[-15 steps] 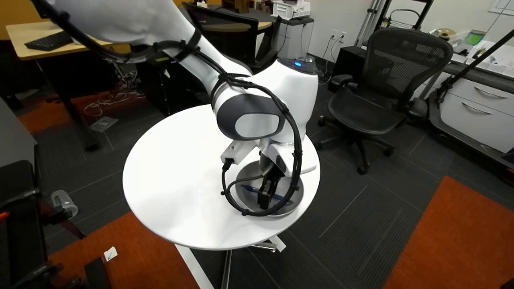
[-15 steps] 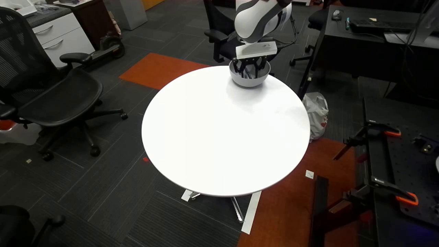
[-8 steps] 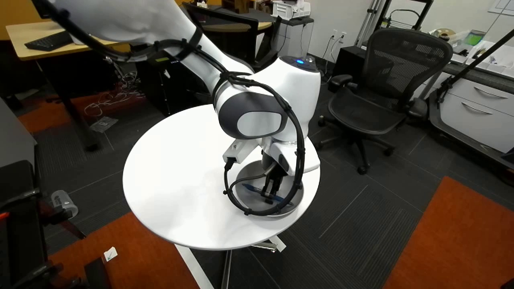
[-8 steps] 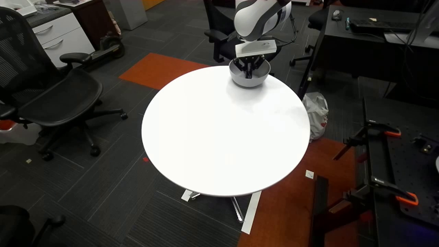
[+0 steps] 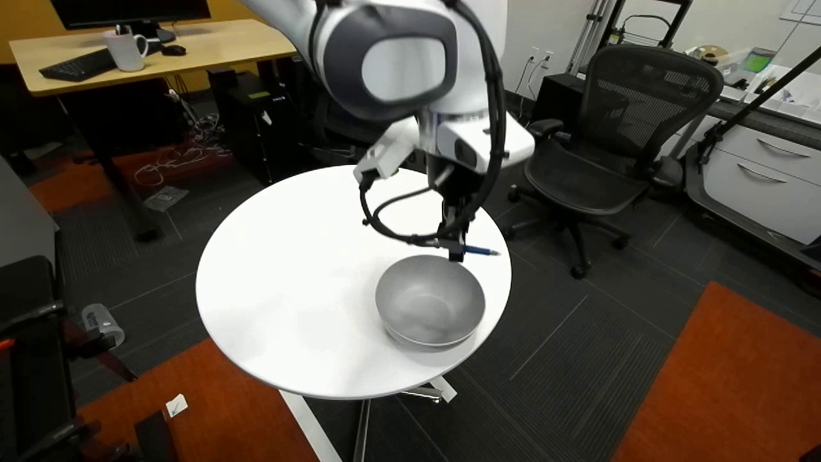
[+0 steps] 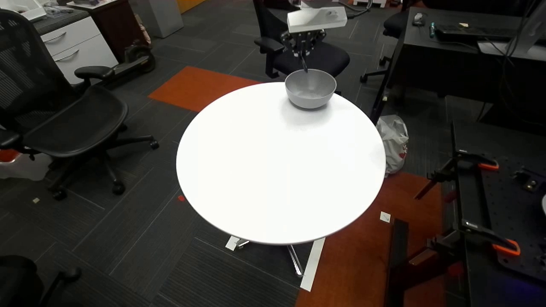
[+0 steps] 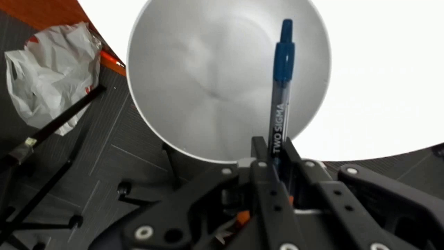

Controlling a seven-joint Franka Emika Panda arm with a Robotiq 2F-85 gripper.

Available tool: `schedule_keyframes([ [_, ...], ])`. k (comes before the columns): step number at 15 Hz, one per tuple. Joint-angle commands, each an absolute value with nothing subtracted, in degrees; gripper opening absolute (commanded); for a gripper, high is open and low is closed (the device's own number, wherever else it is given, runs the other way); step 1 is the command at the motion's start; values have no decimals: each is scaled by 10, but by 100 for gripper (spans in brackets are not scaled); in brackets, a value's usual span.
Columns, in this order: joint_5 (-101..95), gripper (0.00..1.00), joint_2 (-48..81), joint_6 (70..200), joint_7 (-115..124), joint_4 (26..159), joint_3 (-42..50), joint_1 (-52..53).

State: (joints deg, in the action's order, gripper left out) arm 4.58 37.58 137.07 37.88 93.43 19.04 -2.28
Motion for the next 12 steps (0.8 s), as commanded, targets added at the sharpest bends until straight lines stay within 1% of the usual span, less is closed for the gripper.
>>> schedule_keyframes([
  [1, -2, 3, 257, 1408, 396, 1034, 184, 21],
  [3, -7, 3, 216, 1411, 397, 1058, 161, 35],
  [7, 23, 3, 164, 1415, 348, 1105, 78, 46],
  [12, 23, 3, 193, 1380, 289, 1098, 5, 65],
])
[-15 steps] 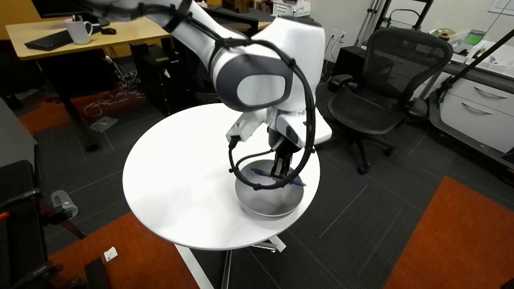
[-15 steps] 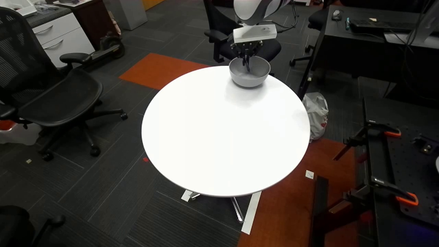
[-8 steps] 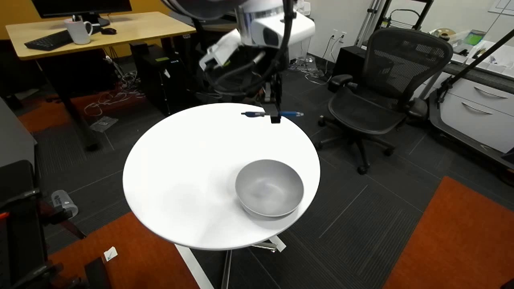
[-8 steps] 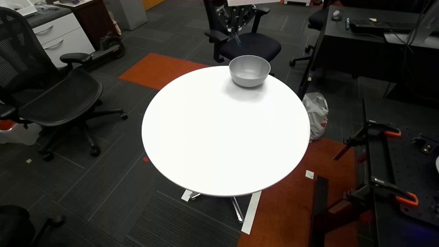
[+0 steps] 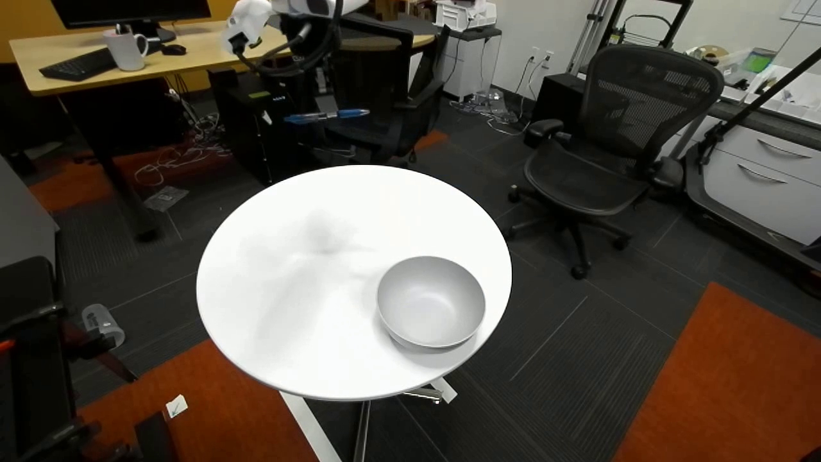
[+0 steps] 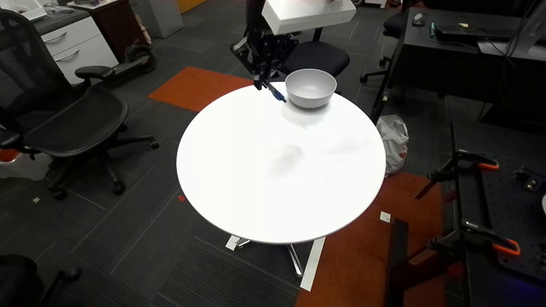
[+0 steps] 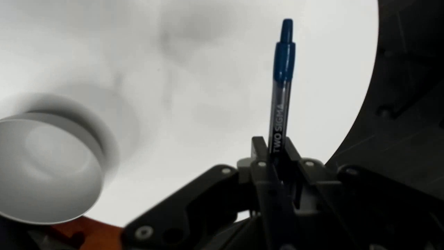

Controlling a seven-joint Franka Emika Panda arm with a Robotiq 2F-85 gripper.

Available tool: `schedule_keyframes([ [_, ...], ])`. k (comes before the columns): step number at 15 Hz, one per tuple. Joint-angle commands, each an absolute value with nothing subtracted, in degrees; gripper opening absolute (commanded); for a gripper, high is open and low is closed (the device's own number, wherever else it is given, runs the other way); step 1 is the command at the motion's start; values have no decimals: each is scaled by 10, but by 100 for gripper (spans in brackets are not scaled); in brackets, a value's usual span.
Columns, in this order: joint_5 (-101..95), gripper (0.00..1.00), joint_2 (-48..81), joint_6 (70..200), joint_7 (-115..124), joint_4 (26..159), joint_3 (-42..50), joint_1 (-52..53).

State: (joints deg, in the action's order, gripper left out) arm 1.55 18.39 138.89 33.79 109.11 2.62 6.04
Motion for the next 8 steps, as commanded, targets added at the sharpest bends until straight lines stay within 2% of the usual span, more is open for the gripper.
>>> schedule_keyframes([
  [1, 20, 3, 208, 1380, 273, 1092, -2, 68],
  [8, -4, 3, 339, 1383, 173, 1020, -2, 70],
])
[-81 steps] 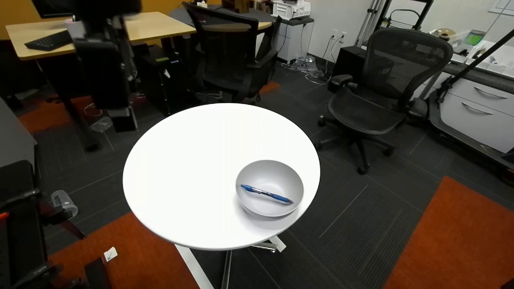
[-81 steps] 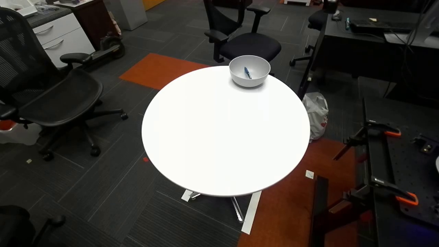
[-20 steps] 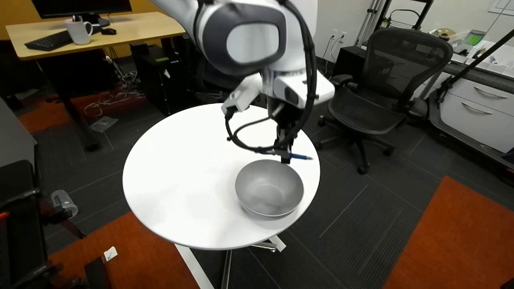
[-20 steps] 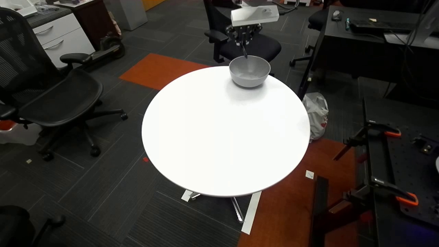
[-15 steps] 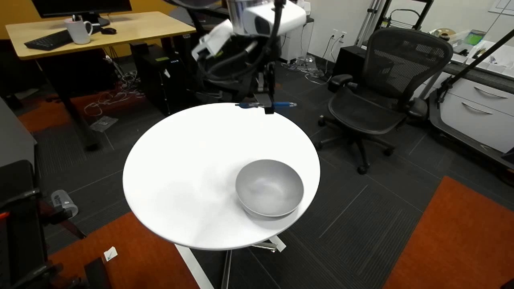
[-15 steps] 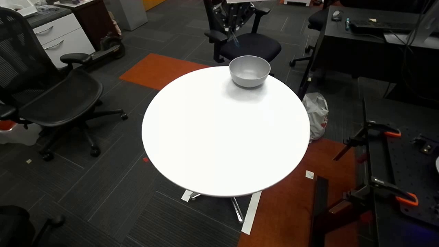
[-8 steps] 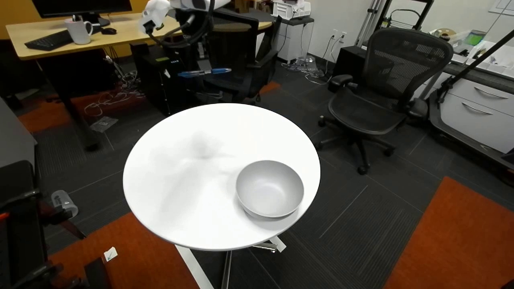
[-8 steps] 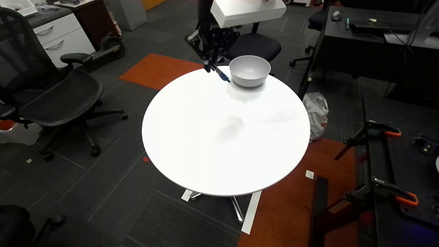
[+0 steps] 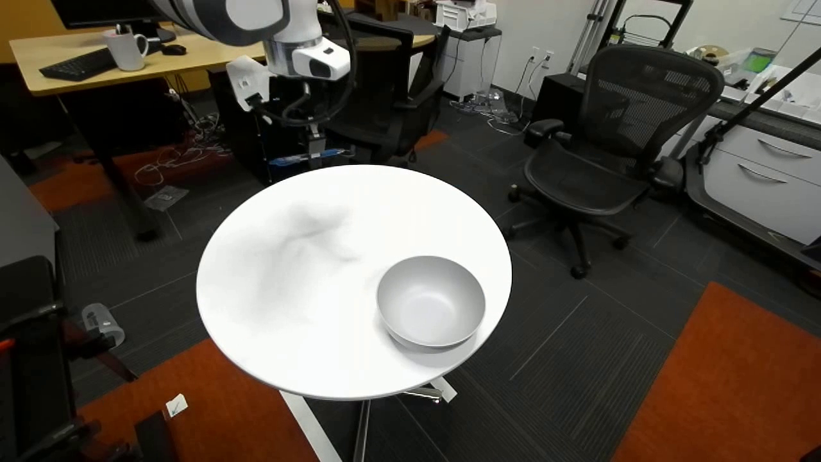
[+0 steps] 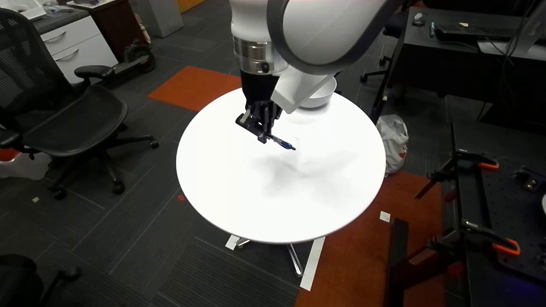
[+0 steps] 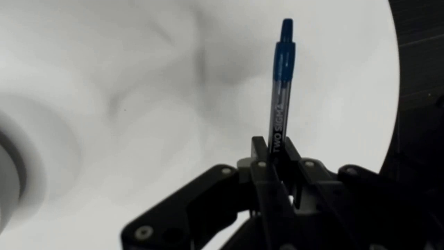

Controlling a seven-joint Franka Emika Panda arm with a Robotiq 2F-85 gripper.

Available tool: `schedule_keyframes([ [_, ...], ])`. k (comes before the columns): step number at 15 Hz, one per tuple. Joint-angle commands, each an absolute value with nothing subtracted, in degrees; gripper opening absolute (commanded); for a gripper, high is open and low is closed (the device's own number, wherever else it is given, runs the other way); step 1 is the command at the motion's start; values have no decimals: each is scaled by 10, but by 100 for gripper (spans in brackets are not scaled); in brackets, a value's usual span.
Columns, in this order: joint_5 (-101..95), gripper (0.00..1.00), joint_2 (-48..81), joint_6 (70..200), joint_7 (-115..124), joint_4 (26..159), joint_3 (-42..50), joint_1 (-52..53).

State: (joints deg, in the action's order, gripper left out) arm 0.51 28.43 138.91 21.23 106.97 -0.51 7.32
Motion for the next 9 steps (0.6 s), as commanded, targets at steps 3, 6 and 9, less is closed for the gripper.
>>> schedule_keyframes([
  [3, -8, 3, 378, 1376, 140, 990, 4, 70],
  [6, -9, 3, 399, 1377, 126, 967, 9, 69],
  [9, -10, 45, 406, 1374, 114, 953, 12, 67],
])
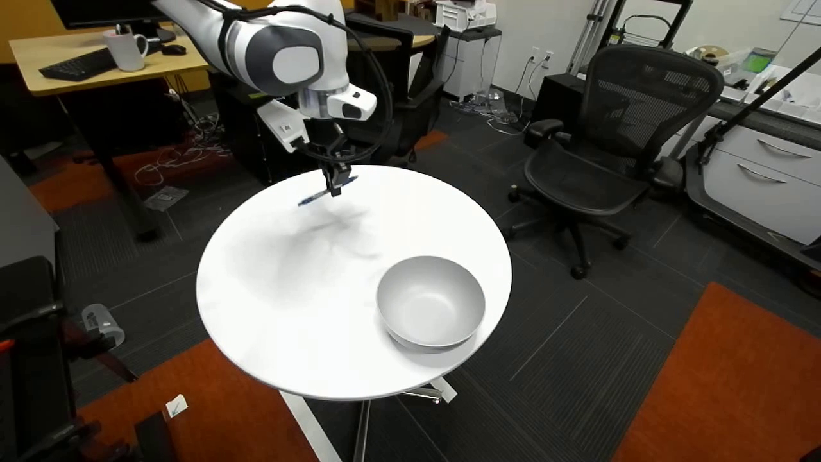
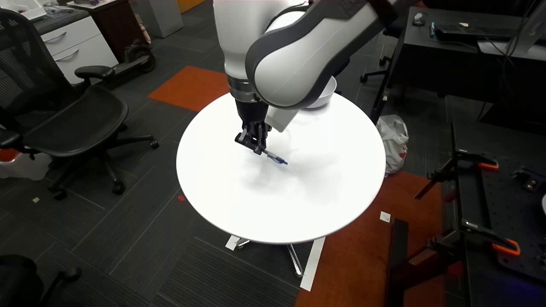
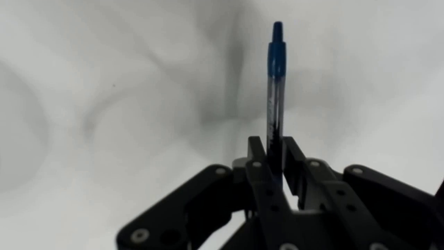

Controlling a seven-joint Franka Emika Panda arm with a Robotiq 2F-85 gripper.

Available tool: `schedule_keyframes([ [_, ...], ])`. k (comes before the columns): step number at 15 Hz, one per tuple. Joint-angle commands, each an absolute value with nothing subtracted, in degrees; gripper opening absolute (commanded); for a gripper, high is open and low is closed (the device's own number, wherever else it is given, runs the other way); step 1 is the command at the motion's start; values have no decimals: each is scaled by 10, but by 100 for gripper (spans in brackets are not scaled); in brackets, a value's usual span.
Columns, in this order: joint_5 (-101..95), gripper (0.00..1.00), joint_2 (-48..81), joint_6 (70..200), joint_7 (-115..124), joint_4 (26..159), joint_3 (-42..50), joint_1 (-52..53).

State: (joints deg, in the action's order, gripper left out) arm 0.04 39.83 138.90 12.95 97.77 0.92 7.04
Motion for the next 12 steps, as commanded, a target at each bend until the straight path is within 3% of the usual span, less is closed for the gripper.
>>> schedule_keyframes([
  [1, -9, 54, 406, 1374, 110, 950, 13, 66],
  [7, -3, 97, 407, 1370, 82, 938, 8, 54],
  [9, 1, 100, 406, 1355, 55, 937, -2, 44],
  [10, -2, 94, 404, 1383, 84, 951, 9, 56],
  [12, -2, 100, 404, 1377, 71, 950, 6, 51],
])
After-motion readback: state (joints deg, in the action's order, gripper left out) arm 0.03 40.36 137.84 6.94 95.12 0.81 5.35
